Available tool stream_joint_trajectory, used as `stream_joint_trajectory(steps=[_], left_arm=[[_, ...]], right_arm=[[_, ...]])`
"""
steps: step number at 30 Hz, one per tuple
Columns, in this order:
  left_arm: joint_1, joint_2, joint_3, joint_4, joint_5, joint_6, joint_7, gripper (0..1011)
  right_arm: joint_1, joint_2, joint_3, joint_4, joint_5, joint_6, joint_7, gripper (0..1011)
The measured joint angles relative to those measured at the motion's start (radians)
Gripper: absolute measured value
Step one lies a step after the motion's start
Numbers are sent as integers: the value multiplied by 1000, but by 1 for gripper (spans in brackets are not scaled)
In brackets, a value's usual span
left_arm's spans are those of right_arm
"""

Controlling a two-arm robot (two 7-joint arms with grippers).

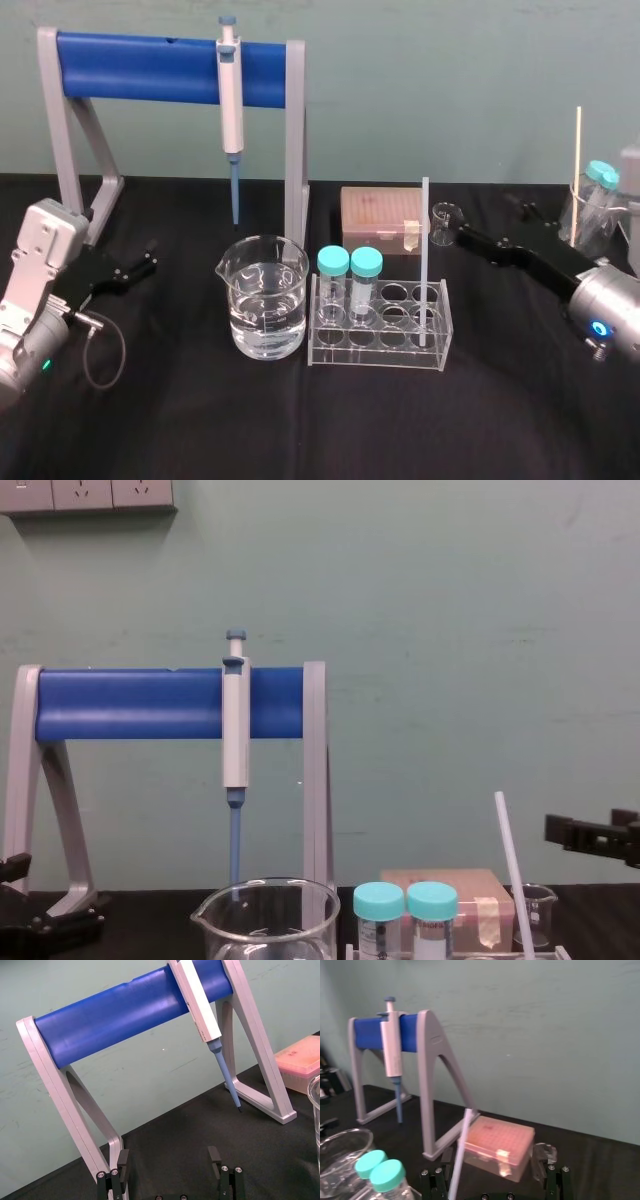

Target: Pick up the stirring rod with one hand, then place it down.

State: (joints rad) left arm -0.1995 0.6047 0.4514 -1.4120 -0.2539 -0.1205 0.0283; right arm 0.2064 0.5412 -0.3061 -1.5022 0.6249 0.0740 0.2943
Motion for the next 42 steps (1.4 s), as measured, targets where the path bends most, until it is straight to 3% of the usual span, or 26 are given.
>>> stream_joint_trajectory(steps=[6,22,42], left_arm=[[0,0,0,0,0,0,0,1000],[0,0,0,0,0,0,0,1000],[0,0,0,0,0,0,0,1001]], right_arm=[[44,-26,-26,28,-10,44,47,1003],[136,-101,-67,138,-68,70,94,1003],[162,-121,-75,168,-99,69,108,1003]])
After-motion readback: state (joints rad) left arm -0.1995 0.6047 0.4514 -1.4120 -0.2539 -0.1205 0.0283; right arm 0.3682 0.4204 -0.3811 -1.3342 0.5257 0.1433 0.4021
